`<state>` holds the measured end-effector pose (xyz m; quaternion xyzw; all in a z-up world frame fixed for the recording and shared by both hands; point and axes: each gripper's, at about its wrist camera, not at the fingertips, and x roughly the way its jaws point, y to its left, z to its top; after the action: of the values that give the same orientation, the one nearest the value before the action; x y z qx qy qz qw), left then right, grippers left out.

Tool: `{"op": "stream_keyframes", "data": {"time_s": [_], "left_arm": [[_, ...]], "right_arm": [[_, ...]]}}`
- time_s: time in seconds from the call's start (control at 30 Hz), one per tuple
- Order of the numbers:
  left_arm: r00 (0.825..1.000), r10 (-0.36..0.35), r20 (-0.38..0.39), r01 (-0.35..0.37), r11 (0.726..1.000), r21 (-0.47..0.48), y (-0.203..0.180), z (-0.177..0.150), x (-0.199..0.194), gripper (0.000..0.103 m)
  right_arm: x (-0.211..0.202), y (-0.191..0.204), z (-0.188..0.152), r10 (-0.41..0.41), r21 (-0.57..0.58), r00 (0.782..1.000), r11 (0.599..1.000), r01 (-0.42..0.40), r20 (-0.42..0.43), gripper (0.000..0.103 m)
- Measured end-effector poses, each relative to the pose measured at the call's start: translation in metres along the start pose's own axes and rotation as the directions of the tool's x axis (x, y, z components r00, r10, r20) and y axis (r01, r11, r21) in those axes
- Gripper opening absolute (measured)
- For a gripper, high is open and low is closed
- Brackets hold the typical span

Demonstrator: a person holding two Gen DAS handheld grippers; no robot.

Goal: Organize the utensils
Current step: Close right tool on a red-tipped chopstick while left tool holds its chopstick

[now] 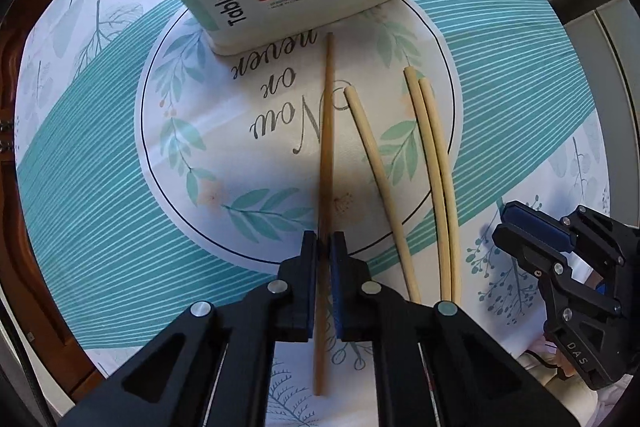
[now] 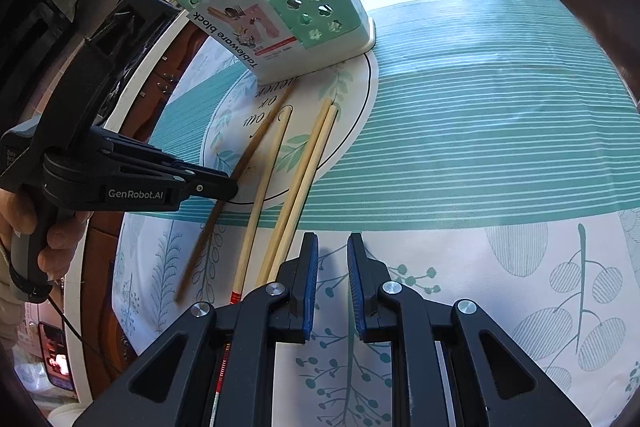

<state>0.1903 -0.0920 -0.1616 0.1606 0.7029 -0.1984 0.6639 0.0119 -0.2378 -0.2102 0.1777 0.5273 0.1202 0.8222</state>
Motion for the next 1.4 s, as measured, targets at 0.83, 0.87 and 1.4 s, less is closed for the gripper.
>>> {"op": "stream_keyframes", "data": {"time_s": [0.83,0.87,1.4], "left_arm": [[0.950,-0.227,0.213,0.246,0.967,-0.063,0.038,-0.087,-0.010,0.004],[0.947,-0.236,0.218,0.255,0.965,-0.062,0.043,-0.089,-0.010,0.004],[0.914,-0.281,0.291,0.306,0.951,-0.043,0.063,-0.113,-0.027,0.004]], "right_arm": [[0.044,0.062,0.066,-0.266,-0.018,0.930,0.963,0.270,-0.254,0.015],[0.045,0.065,0.067,-0.292,-0.033,0.921,0.955,0.293,-0.258,0.015],[0.053,0.104,0.064,-0.456,-0.181,0.849,0.889,0.420,-0.269,0.005]]}}
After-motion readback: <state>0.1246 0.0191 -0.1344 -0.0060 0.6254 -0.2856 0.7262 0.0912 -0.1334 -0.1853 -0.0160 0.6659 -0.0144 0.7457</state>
